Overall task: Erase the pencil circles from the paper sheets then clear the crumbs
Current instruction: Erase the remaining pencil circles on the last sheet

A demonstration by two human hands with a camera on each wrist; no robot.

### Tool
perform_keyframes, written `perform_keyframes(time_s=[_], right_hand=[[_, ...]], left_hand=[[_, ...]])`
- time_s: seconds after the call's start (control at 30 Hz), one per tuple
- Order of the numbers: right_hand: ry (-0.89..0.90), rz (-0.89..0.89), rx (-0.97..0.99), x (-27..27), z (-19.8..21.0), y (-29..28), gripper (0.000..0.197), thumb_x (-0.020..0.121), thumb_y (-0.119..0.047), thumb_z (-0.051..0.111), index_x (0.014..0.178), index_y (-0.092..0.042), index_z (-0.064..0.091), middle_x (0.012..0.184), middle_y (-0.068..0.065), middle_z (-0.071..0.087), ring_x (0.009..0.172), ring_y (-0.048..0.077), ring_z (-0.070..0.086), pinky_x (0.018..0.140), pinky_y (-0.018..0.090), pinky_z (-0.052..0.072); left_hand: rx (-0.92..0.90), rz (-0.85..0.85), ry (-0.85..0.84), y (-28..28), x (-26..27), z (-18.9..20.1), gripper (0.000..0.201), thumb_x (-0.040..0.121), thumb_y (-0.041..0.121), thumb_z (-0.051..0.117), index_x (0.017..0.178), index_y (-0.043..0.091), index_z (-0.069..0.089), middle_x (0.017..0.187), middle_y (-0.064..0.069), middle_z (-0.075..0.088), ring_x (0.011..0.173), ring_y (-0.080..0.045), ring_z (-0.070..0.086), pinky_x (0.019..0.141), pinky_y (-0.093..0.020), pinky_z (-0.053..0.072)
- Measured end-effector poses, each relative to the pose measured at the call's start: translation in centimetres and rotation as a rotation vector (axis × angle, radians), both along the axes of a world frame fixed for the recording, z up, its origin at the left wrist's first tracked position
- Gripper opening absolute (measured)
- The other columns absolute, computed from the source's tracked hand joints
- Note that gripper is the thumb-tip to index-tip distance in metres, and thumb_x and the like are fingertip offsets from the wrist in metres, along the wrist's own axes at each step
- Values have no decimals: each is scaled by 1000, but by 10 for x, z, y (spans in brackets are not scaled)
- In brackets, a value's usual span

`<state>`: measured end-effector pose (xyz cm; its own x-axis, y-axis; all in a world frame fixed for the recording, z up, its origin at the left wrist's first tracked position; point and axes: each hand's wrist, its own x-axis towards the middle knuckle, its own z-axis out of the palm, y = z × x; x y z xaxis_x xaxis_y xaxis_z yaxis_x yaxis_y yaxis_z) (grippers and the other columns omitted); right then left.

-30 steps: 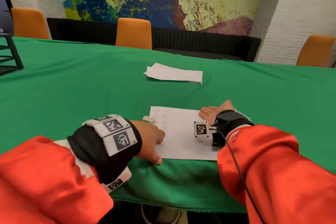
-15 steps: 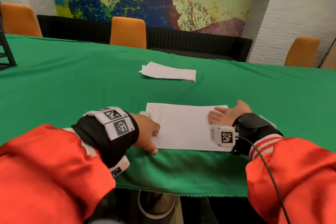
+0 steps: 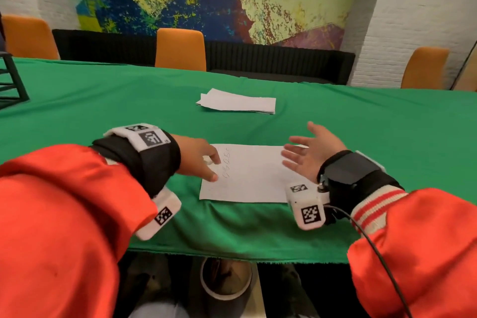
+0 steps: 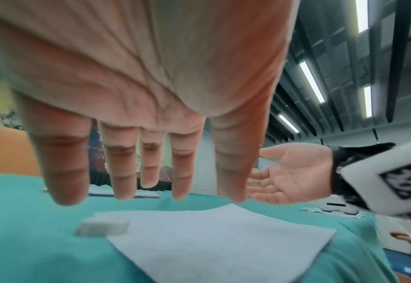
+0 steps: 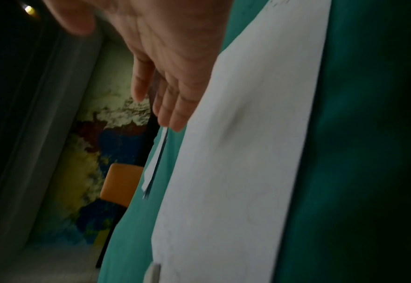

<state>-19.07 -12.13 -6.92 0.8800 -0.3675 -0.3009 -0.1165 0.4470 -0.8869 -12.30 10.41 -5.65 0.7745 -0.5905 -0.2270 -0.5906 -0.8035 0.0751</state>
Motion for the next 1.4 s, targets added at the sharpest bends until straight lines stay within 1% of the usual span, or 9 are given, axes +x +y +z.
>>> perform_keyframes(time_s=[0.23,0.33,0.53,0.67,0.83,0.97,1.2,1.3,1.4], right_hand=[[19,348,-335,32,32,35,36,95,-41,43,98,-7,57,103,13,62,90,24,61,80,38,49],[9,430,-615,57,50,39,30,95,-39,45,89,-12,56,92,7,61,80,20,59,83,36,46],[107,667,-1345,89,51,44,35,93,-40,50,113,-13,57,106,-2,62,101,15,62,87,32,53],[190,743,-1634,93,43,50,34,88,-45,57,109,-19,63,98,-3,68,89,14,65,76,25,51],[95,707,-1644,96,45,56,28,84,-45,62,103,-25,64,92,-6,69,75,9,61,71,21,49],[28,650,-1504,94,45,58,17,83,-36,67,87,-20,65,78,-5,70,69,6,65,65,17,54],[96,666,-1530,84,34,60,9,82,-29,68,76,-22,66,64,-10,64,55,0,57,54,12,44],[129,661,-1572,77,33,61,6,81,-23,66,75,-22,66,64,-9,63,55,2,56,56,14,45],[198,610,-1566,70,30,54,3,82,-21,65,81,-21,68,66,-8,63,55,2,56,54,12,44]], left_hand=[[200,38,-68,-12,43,17,50,92,37,58,138,23,45,139,3,49,123,-16,48,96,-20,35],[276,27,-61,-25,68,10,54,92,41,57,140,21,42,140,1,48,125,-18,47,95,-21,35],[332,-34,-45,-40,96,-12,44,84,38,69,121,19,55,120,1,61,89,-13,51,57,-15,33],[285,-56,-21,-40,103,-12,31,80,41,72,103,23,60,110,2,66,83,-13,51,57,-16,35],[-22,-62,20,-37,100,13,22,78,42,73,80,28,57,79,8,67,65,-8,56,63,-21,44],[-140,-128,-47,-37,87,17,27,74,40,76,84,26,55,75,10,59,64,-7,53,62,-21,42],[-323,-109,-40,-32,68,8,31,70,34,81,74,23,52,68,12,54,61,-7,48,63,-24,43],[-245,-123,-11,-29,61,9,33,72,41,78,81,27,50,80,14,56,71,-6,53,72,-24,45],[-9,-100,69,-19,56,6,54,75,53,70,119,30,49,123,12,54,112,-10,54,96,-25,41]])
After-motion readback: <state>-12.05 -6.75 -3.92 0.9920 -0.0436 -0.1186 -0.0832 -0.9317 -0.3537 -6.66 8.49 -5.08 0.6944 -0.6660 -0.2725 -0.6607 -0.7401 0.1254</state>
